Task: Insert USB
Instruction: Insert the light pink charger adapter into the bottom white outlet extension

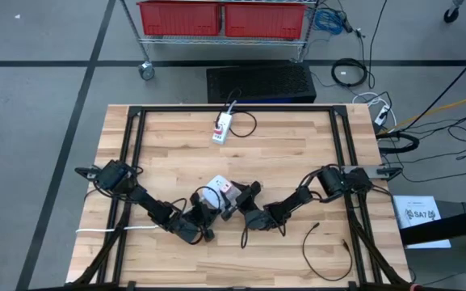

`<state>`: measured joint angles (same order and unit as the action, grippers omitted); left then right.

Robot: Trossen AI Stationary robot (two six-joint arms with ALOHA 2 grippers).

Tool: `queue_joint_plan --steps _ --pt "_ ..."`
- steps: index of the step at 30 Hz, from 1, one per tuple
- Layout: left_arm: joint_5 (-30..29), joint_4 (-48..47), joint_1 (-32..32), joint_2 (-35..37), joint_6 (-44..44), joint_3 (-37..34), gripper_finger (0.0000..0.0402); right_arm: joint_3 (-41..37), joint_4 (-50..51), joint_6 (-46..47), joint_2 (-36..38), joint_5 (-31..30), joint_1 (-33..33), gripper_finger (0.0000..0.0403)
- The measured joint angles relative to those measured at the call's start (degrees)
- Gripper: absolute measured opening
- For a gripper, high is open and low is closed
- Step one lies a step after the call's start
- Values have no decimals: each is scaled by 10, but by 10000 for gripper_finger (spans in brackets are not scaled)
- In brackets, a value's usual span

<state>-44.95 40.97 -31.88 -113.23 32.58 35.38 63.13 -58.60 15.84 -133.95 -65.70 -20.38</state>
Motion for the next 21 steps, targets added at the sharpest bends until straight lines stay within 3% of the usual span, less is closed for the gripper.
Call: queue_joint_plan --steps 13,21 --pt "0 -6 0 0 0 1 0 0 -7 -77 30 -18 -23 226" --pt "0 -7 -1 0 -5 1 0 1 73 -93 98 -48 -55 226"
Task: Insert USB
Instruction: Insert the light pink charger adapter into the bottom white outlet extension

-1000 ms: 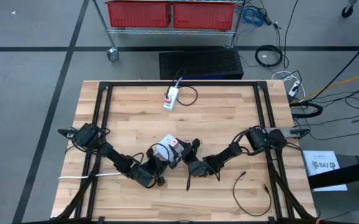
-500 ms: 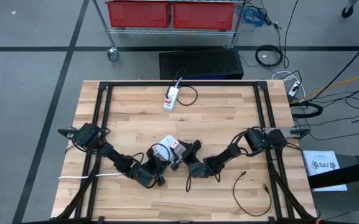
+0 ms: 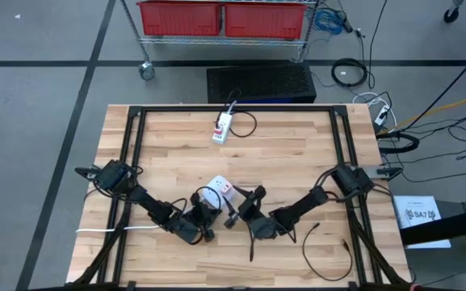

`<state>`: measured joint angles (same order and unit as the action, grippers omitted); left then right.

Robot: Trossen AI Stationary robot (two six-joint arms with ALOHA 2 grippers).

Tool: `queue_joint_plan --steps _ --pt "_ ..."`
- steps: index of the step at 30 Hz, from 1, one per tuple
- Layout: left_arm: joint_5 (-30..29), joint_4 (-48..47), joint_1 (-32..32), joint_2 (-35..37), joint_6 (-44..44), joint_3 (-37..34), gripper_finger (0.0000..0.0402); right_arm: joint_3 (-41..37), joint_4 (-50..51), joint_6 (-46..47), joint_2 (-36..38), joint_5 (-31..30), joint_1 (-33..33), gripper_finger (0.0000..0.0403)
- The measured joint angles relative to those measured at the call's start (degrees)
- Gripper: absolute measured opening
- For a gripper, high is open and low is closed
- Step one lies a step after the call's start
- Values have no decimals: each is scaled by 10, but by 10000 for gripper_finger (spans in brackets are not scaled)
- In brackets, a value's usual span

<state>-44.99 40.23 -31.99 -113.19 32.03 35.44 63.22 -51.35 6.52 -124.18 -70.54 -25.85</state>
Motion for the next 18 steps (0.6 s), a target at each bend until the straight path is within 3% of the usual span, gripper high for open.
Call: queue_joint_plan --steps 6,11,14,18 --pt "0 4 -3 0 -10 0 0 2 57 11 54 58 21 197" --pt "-1 9 -6 0 -13 -1 0 1 117 81 56 157 64 85" --pt "-2 10 -11 0 -13 -1 0 1 172 133 56 166 78 15" --pt "-2 10 -15 -1 -13 -1 0 1 224 198 56 195 81 11"
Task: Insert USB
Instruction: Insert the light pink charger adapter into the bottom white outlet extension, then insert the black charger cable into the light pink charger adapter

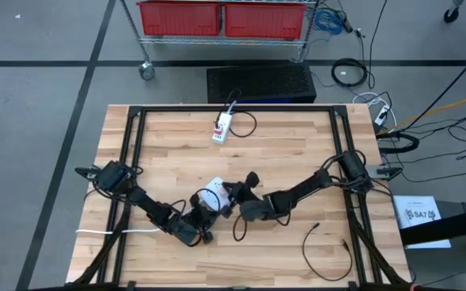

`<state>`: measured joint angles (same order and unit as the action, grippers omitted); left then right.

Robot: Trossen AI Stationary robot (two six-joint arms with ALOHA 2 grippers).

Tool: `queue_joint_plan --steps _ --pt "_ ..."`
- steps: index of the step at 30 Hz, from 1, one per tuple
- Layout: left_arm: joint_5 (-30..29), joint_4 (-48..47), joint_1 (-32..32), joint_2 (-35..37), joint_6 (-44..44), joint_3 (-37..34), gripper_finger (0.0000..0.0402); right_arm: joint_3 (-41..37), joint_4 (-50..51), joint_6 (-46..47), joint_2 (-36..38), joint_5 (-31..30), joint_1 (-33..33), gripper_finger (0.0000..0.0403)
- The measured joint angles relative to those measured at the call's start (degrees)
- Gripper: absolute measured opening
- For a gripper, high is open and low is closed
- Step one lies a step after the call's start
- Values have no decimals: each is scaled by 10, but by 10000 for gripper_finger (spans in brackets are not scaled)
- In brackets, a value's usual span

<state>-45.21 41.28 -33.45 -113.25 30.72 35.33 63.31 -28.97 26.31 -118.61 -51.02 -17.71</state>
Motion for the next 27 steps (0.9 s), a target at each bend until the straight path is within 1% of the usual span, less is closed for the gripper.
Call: queue_joint_plan --steps 3,11,14,16,18,20,22,24,27 --pt "0 1 0 0 0 0 0 2 25 31 2 4 0 3" --pt "2 2 -1 0 3 0 0 1 24 24 6 18 -4 2" --pt "14 3 -2 0 4 0 0 -1 42 2 32 19 -12 9" --pt "24 5 -4 0 4 0 0 -1 65 -14 71 7 -18 15" --pt "38 5 -8 1 4 0 0 0 114 -26 117 4 -23 19" --pt "56 5 -12 4 7 0 0 0 185 -26 164 4 -29 23" --pt "85 -1 -15 12 19 0 0 0 274 1 219 8 -39 26" --pt "121 -11 -21 25 25 0 0 1 385 71 276 47 -48 29" --pt "174 -36 -29 51 34 0 0 1 578 219 340 144 -58 33"
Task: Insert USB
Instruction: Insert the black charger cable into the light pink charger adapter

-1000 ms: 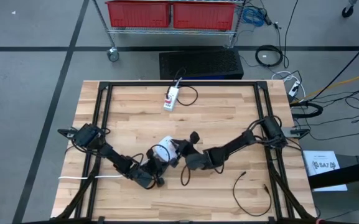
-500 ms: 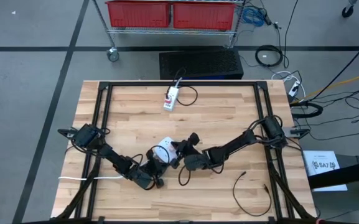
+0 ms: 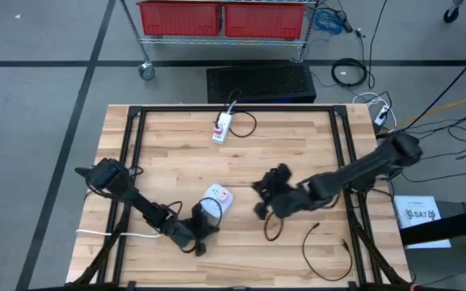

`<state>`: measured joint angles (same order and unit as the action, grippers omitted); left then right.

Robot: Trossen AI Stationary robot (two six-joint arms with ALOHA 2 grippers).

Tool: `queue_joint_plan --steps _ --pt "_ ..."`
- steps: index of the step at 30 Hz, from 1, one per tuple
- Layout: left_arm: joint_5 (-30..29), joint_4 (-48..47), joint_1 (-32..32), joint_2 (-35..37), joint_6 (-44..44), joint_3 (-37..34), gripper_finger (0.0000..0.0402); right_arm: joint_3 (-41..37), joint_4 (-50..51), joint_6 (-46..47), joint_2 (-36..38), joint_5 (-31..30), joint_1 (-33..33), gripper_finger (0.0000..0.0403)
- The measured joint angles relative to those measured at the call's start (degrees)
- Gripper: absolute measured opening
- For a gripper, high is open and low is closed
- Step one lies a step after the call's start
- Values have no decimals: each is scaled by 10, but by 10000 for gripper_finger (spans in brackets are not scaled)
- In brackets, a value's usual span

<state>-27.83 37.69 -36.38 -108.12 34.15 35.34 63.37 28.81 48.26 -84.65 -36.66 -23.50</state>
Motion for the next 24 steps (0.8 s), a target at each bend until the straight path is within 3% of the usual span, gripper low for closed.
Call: queue_joint_plan --steps 4,8,13,24 --pt "12 -33 -5 35 0 0 0 0 188 140 30 113 -39 43" --pt "15 -72 -6 67 5 0 0 -1 281 224 30 219 -93 56" --pt "12 -128 -5 112 15 0 0 -1 303 320 27 323 -173 81" --pt "11 -224 21 193 -34 0 0 -1 354 467 -43 474 -280 163"
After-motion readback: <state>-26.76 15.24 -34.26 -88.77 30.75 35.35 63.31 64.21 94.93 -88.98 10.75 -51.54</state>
